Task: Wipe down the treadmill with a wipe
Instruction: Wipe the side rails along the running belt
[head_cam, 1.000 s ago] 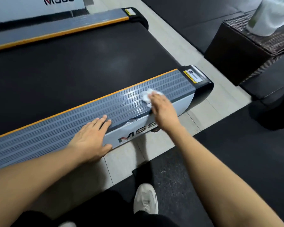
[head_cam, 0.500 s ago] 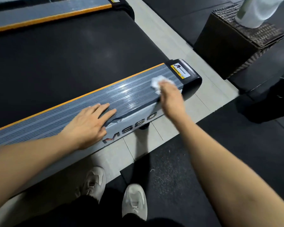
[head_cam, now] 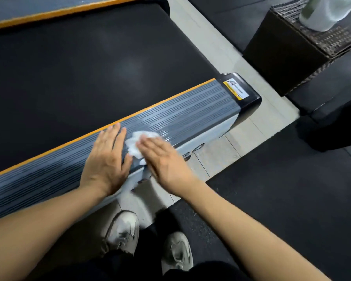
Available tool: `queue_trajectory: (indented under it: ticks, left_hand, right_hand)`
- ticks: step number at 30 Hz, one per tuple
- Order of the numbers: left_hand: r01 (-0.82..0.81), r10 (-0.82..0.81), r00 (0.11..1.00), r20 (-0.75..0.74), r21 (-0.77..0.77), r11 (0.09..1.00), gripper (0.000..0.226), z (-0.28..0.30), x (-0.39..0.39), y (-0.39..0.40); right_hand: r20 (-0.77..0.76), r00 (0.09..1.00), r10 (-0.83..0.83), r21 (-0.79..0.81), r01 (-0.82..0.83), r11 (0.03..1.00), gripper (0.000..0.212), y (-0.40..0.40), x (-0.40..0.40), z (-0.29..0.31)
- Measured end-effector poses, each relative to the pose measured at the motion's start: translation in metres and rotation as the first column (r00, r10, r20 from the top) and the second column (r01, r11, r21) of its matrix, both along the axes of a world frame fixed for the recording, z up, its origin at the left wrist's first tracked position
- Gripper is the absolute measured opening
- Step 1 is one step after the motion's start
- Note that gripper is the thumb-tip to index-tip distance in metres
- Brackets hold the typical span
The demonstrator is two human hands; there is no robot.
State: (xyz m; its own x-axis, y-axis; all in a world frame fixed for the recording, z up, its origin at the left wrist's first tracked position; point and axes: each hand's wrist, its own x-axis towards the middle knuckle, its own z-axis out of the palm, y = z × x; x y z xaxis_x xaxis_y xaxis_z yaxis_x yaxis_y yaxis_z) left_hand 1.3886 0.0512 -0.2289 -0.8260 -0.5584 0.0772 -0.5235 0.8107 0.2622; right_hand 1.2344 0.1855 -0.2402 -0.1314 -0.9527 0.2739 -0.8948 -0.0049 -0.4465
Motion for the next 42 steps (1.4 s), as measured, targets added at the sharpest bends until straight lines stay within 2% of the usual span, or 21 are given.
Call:
queue_trajectory:
  ticks: [2,3,5,7,9,11,14,17,19,20,21,24,26,28,30,32,34,35,37,39,42]
  left_hand:
    - [0.022,-0.022,1.0,0.0,0.005,1.0,0.07,0.0,0.001,-0.004]
    - [0.034,-0.034,0.999,0.009,0.009,0.999,0.072,0.0,0.003,-0.006]
    - [0.064,-0.064,0.998,0.03,-0.015,0.998,0.073,0.0,0.009,-0.01]
    - [0.077,-0.075,0.996,0.042,-0.034,0.996,0.073,0.0,0.011,-0.01]
    - [0.064,-0.063,0.998,0.031,-0.038,0.997,0.073,-0.001,0.009,-0.009]
    - [0.057,-0.056,0.998,0.037,-0.042,0.997,0.073,-0.003,0.009,-0.008]
    - [0.029,-0.028,0.999,0.032,-0.028,0.999,0.076,-0.005,0.01,-0.007]
    - [0.012,-0.012,1.0,0.012,-0.035,0.999,0.078,-0.007,0.01,-0.007]
    - [0.007,-0.006,1.0,0.022,-0.043,0.999,0.078,-0.007,0.01,-0.007]
    - [0.002,-0.001,0.999,0.032,-0.05,0.999,0.078,-0.006,0.01,-0.007]
    - [-0.002,0.004,0.999,0.043,-0.057,0.998,0.078,-0.005,0.01,-0.006]
    - [-0.006,0.01,0.998,0.057,-0.067,0.998,0.078,-0.003,0.01,-0.005]
    - [-0.009,0.013,0.998,0.061,-0.063,0.998,0.078,-0.003,0.009,-0.005]
    - [-0.015,0.019,0.998,0.063,-0.065,0.998,0.079,-0.003,0.01,-0.004]
    - [-0.007,0.01,0.999,0.051,-0.061,0.998,0.078,-0.004,0.011,-0.004]
    - [-0.001,0.002,1.0,0.02,-0.046,0.999,0.078,-0.004,0.01,-0.005]
    - [0.002,-0.002,1.0,0.011,-0.037,0.999,0.077,-0.004,0.01,-0.006]
    - [0.002,-0.002,1.0,0.017,-0.04,0.999,0.077,-0.004,0.01,-0.005]
    - [-0.008,0.01,0.999,0.036,-0.055,0.998,0.078,-0.003,0.01,-0.004]
    - [-0.017,0.019,0.999,0.045,-0.051,0.999,0.077,-0.004,0.009,-0.004]
    - [-0.018,0.02,0.998,0.058,-0.048,0.999,0.077,-0.004,0.01,-0.003]
  right_hand:
    - [-0.004,0.994,0.111,0.036,-0.111,0.993,0.046,-0.01,-0.01,0.005]
    - [0.037,0.997,0.072,0.035,-0.073,0.997,0.046,-0.016,-0.028,0.01]
    - [0.034,0.982,-0.187,0.018,0.187,0.982,0.039,-0.021,-0.081,0.021]
    - [-0.094,0.862,-0.497,0.067,0.504,0.861,0.034,-0.018,-0.137,0.024]
    - [-0.185,0.78,-0.598,0.112,0.621,0.776,0.049,-0.021,-0.163,0.025]
    - [-0.193,0.826,-0.529,0.082,0.551,0.83,0.048,-0.04,-0.139,0.024]
    - [-0.11,0.973,-0.202,0.046,0.208,0.977,0.049,-0.06,-0.053,0.015]
    - [-0.1,0.993,0.067,0.102,-0.057,0.993,0.053,-0.059,-0.008,0.006]
    - [-0.077,0.995,0.069,0.09,-0.062,0.994,0.047,-0.063,-0.034,0.018]
    - [-0.066,0.998,-0.014,0.083,0.019,0.996,0.042,-0.065,-0.059,0.026]
    - [-0.133,0.979,-0.157,0.05,0.165,0.985,0.039,-0.066,-0.091,0.027]
    - [-0.196,0.829,-0.524,0.151,0.553,0.819,0.061,-0.052,-0.175,0.027]
    - [-0.282,0.759,-0.587,0.218,0.647,0.731,0.057,-0.057,-0.179,0.029]
    - [-0.221,0.839,-0.498,0.122,0.53,0.839,0.046,-0.074,-0.139,0.032]
    - [-0.064,0.96,-0.273,0.028,0.275,0.961,0.043,-0.085,-0.081,0.026]
    - [-0.067,0.997,-0.029,0.083,0.034,0.996,0.049,-0.084,-0.031,0.015]
    - [-0.08,0.989,0.124,0.129,-0.113,0.985,0.052,-0.08,-0.03,0.02]
    - [-0.06,0.993,0.1,0.114,-0.093,0.989,0.05,-0.08,-0.048,0.023]
    - [-0.047,0.991,-0.129,0.093,0.133,0.987,0.048,-0.079,-0.108,0.029]
    - [-0.135,0.905,-0.404,0.124,0.42,0.899,0.047,-0.068,-0.179,0.029]
    - [-0.224,0.769,-0.599,0.255,0.639,0.726,0.049,-0.046,-0.225,0.028]
